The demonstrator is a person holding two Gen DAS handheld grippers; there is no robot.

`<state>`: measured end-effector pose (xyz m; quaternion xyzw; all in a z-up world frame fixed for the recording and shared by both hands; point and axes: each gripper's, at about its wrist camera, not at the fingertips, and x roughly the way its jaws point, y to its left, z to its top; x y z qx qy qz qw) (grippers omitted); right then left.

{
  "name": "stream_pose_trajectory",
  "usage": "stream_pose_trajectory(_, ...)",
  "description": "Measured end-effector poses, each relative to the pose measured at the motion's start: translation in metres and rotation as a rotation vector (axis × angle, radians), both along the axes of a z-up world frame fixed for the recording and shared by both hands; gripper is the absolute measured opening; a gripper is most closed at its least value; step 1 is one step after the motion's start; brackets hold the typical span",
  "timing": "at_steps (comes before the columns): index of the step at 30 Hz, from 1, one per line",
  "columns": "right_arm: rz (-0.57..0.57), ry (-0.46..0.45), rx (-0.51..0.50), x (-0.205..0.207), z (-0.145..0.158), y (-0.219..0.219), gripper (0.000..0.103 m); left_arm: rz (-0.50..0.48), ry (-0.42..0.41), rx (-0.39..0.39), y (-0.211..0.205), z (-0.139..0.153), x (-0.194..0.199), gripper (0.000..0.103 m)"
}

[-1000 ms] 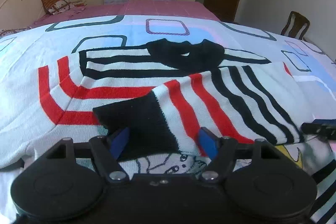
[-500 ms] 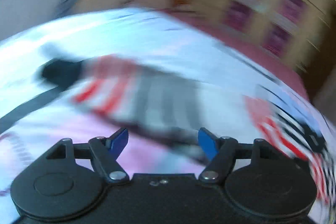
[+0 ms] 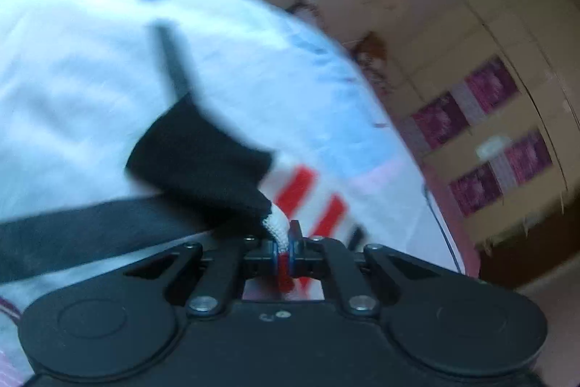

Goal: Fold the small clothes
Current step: 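Grasp the other black sleeve cuff with the left gripper and lift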

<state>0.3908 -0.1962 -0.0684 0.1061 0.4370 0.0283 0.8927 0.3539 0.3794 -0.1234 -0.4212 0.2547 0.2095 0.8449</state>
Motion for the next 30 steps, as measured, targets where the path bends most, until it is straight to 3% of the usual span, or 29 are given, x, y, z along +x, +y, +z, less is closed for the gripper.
stream_pose_trajectory(5,-0.031,-0.009,-0.001,-0.006,0.004,-0.011,0.050,-0.233,-0.115,0.048,-0.071,0.038,0.031,0.005)
stream_pose_trajectory(10,-0.047,-0.026,0.022,-0.012,0.011,-0.025,0.050,-0.483,-0.164,0.053,-0.178,0.051,0.073,0.005)
stream_pose_trajectory(14,-0.055,-0.042,0.051,-0.018,0.016,-0.043,0.050,-0.643,-0.144,0.060,-0.261,0.047,0.097,0.005)
stream_pose_trajectory(21,-0.089,-0.057,0.113,-0.033,0.022,-0.085,0.050,-0.899,-0.013,0.148,-0.389,0.024,0.127,0.007)
stream_pose_trajectory(23,-0.088,-0.062,0.135,-0.037,0.023,-0.096,0.051,-0.970,0.049,0.178,-0.421,0.004,0.135,0.030)
stream_pose_trajectory(24,-0.091,-0.061,0.129,-0.038,0.023,-0.100,0.051,-0.987,0.080,0.189,-0.434,-0.005,0.135,0.053)
stream_pose_trajectory(25,-0.098,-0.057,0.112,-0.039,0.023,-0.103,0.051,-0.997,0.050,0.208,-0.441,-0.008,0.130,0.070)
stream_pose_trajectory(27,-0.083,-0.074,0.119,-0.041,0.024,-0.109,0.073,-1.028,0.016,0.250,-0.446,0.001,0.110,0.076)
stream_pose_trajectory(30,-0.049,-0.084,0.187,-0.041,0.024,-0.113,0.072,-1.033,-0.021,0.278,-0.425,0.016,0.089,0.071)
